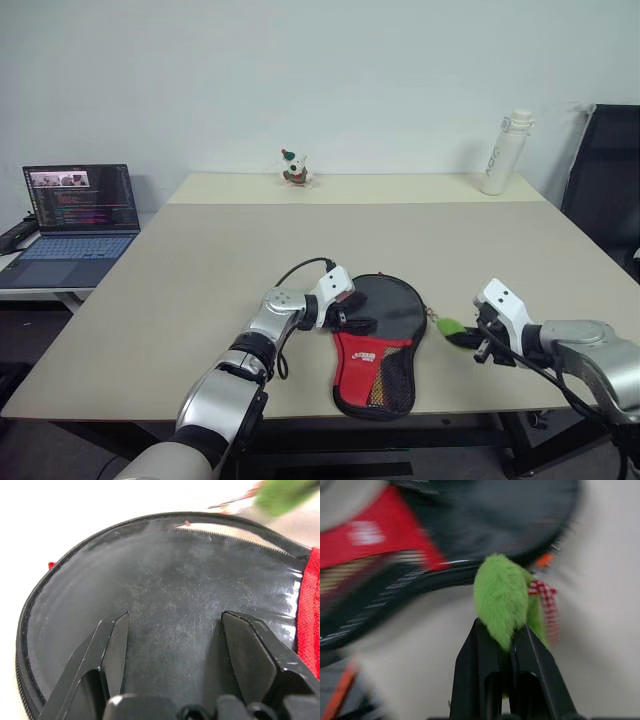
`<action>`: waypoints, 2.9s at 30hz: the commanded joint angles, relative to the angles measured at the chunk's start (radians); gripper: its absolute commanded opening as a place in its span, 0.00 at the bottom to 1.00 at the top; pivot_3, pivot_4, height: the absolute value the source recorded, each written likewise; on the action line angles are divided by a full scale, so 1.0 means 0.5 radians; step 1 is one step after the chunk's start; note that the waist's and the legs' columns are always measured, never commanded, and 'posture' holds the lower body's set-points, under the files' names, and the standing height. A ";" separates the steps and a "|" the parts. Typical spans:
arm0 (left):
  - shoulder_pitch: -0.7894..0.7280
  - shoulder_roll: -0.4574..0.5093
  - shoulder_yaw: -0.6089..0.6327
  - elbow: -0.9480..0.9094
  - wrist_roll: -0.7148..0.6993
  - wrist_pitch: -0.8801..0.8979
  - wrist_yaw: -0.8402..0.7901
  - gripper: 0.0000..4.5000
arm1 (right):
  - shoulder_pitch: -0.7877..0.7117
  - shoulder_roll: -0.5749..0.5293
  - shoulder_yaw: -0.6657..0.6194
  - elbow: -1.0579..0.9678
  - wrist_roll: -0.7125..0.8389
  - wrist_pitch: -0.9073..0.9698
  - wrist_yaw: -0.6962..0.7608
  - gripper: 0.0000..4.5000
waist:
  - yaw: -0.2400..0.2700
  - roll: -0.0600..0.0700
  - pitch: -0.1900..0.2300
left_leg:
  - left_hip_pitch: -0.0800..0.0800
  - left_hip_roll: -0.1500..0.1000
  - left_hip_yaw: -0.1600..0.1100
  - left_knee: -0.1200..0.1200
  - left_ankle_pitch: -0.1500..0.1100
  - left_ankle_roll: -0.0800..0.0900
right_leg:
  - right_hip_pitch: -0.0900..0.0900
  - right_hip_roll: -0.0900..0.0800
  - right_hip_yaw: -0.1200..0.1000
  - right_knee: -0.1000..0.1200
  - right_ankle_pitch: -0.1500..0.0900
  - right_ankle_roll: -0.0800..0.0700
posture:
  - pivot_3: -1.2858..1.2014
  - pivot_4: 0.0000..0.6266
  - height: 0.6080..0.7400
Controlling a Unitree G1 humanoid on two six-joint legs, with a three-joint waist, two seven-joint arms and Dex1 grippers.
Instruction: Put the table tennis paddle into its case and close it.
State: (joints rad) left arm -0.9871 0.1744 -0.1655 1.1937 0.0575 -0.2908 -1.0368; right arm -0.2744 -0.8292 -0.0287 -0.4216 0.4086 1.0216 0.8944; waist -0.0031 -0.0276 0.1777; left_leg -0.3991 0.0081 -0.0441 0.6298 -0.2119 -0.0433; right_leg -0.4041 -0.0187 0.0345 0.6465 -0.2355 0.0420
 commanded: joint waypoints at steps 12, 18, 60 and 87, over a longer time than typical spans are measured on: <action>0.046 -0.033 -0.065 0.103 0.125 0.034 0.078 0.71 | 0.583 -0.381 -0.006 -0.916 0.595 0.154 0.236 0.00 | 0.012 -0.004 -0.002 | -0.002 -0.001 -0.001 0.000 -0.001 0.001 | 0.001 -0.002 -0.002 -0.005 0.000 0.000 | 0.52 0.24 1.00; 0.044 -0.033 -0.064 0.106 0.132 0.030 0.117 0.71 | 0.589 -0.362 0.089 -0.967 0.728 0.156 0.185 0.00 | 0.011 -0.010 -0.005 | -0.001 -0.001 -0.001 0.000 -0.001 0.001 | 0.001 -0.002 -0.002 -0.005 -0.004 -0.005 | 0.52 0.24 1.00; 0.163 -0.006 0.065 -0.264 -0.055 0.006 -0.091 0.71 | 0.085 -0.471 -0.083 -0.571 1.408 0.197 -0.199 0.87 | 0.022 -0.016 -0.007 | -0.006 0.001 -0.002 -0.002 -0.001 0.001 | -0.002 -0.004 -0.003 -0.008 -0.003 -0.004 | 0.52 0.24 1.00; 1.360 0.788 0.632 -2.873 -0.892 1.550 0.230 0.71 | -0.676 0.240 0.233 1.033 0.003 -1.092 -0.052 0.87 | -0.051 -0.009 0.008 | -0.003 0.007 0.009 -0.003 -0.013 0.006 | -0.008 0.003 0.009 -0.002 -0.009 -0.001 | 0.52 0.24 1.00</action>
State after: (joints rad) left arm -0.3102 0.5509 0.1261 -0.1988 -0.3920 0.4995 -0.9469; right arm -0.5786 -0.7063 0.1073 0.0642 0.4314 0.5302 0.8382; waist -0.0286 -0.0319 0.1817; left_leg -0.4004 0.0116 -0.0395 0.6283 -0.2183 -0.0401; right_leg -0.4080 -0.0175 0.0389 0.6456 -0.2398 0.0415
